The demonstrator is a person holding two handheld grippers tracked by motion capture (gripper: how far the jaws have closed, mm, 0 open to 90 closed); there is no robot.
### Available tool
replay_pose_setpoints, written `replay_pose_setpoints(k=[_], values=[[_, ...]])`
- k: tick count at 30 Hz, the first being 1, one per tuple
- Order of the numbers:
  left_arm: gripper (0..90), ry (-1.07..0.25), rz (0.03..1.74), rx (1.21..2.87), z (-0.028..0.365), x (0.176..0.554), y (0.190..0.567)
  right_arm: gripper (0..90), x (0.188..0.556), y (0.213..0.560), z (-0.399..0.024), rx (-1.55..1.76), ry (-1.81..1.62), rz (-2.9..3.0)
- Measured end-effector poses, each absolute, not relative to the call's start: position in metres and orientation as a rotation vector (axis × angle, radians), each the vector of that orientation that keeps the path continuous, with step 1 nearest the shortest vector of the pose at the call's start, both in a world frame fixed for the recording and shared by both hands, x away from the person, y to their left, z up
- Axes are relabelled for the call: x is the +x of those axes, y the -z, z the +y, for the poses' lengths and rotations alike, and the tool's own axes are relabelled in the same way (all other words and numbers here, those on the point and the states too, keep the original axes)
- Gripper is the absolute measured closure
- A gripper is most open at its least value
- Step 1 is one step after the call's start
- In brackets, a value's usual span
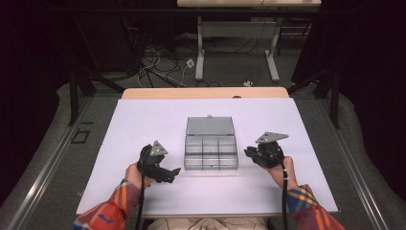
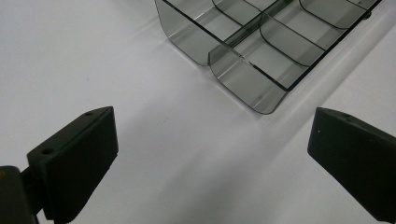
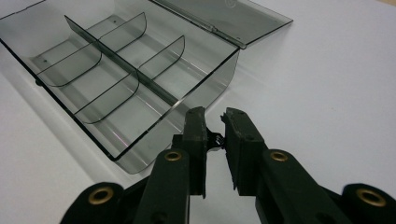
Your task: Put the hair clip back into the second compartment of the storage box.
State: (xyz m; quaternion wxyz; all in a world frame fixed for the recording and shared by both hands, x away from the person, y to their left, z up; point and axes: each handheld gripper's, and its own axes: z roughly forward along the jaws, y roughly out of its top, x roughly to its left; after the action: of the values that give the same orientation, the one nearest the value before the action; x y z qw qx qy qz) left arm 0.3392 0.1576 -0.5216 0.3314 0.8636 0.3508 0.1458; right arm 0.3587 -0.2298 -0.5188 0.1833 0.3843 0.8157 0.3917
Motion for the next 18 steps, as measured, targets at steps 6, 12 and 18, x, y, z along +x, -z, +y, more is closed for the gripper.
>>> replay_pose_setpoints(k=[6, 12, 18], values=[[1.8, -0.378, 0.914, 2.262, 0.1577, 0.3396, 0.5215, 79.1, 0.3583, 0.5148, -0.2272, 1.085, -1.117, 2.287], [1.7, -0.379, 0.914, 2.257, 0.1578, 0.3394, 0.5216, 79.1, 0.3591, 0.512, -0.2233, 1.078, -1.148, 2.267], [1.8, -0.38, 0.916, 2.258, 0.1574, 0.3395, 0.5221, 79.1, 0.3593, 0.5097, -0.2194, 1.072, -1.162, 2.247]])
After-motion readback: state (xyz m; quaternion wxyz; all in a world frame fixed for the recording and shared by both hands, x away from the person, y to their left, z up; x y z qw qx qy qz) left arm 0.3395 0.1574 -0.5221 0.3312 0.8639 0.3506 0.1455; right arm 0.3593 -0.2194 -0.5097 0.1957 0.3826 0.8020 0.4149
